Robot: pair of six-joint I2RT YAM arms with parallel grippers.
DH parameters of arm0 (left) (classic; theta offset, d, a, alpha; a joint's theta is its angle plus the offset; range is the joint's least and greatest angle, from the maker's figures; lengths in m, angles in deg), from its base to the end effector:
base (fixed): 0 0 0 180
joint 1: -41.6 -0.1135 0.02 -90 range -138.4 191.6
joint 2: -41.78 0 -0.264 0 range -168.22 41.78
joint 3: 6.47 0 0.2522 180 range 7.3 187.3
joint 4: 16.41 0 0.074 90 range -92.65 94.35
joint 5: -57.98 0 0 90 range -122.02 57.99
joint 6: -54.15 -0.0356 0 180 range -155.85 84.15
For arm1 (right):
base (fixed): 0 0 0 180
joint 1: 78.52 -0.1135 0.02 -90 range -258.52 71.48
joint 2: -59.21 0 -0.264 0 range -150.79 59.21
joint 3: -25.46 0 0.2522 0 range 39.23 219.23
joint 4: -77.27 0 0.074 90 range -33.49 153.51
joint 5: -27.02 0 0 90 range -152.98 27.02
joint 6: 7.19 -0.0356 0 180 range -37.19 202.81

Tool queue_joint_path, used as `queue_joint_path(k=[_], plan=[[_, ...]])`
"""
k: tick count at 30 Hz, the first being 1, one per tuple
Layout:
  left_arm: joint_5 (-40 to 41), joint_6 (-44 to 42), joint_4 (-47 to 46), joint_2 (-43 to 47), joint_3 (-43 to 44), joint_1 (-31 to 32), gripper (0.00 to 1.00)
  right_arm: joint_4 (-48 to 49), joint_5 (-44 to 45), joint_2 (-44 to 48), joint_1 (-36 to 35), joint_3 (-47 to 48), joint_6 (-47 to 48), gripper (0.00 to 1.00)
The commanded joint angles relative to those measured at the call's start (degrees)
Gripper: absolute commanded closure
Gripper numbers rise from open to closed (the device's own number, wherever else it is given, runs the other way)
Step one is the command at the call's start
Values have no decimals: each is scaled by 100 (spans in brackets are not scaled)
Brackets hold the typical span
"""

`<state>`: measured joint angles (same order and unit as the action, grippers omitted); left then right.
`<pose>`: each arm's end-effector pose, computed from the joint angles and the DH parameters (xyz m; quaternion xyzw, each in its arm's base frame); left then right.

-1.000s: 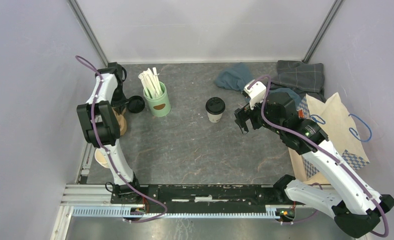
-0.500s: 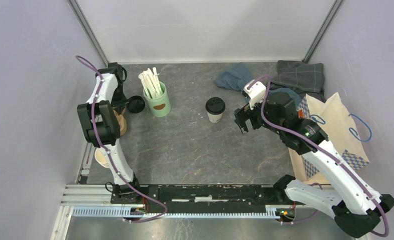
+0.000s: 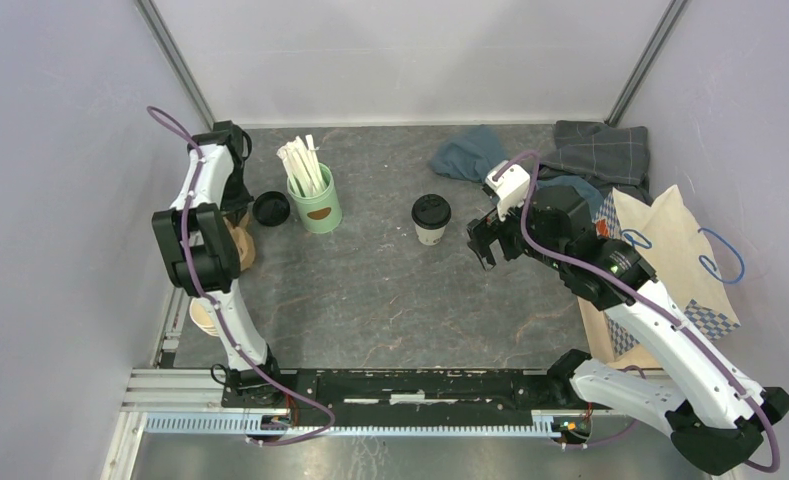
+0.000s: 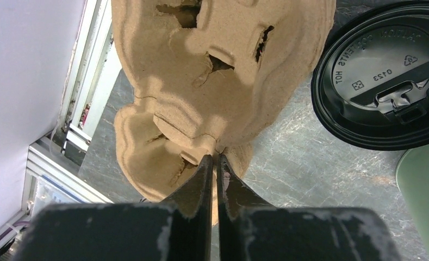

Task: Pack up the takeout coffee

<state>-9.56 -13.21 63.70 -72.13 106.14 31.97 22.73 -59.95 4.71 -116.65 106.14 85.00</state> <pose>0.3873 0.0795 0.2434 -0.2858 0.9355 0.1846 0.0950 0.1502 0.1155 0.3877 -0.2832 0.8106 0.1364 0.4942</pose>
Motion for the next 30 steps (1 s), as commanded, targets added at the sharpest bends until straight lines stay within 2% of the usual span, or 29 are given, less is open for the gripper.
queue_joint_path(k=[1, 6, 13, 22, 24, 26, 27, 28, 30], plan=[[231, 31, 223, 386, 283, -9, 98, 229, -4, 11, -61, 16, -49, 2], [553, 338, 637, 355, 505, 16, 98, 236, -4, 16, -88, 15, -52, 2], [1204, 336, 850, 277, 512, 250, 98, 221, 5, 43, -106, 34, -55, 2], [466, 316, 417, 373, 382, 327, 96, 193, 40, 64, -137, 15, -39, 2], [569, 428, 436, 418, 411, 294, 89, 188, 50, 64, -146, 7, -35, 2], [651, 521, 327, 550, 351, 220, 75, 185, 68, 67, -145, 6, -22, 2], [654, 574, 229, 651, 282, 166, 56, 191, 79, 78, -150, 9, -17, 2], [655, 617, 127, 723, 200, 111, 41, 191, 82, 79, -148, 20, -10, 2], [757, 676, -72, 899, 23, -14, 20, 185, 91, 88, -147, 10, -9, 2]])
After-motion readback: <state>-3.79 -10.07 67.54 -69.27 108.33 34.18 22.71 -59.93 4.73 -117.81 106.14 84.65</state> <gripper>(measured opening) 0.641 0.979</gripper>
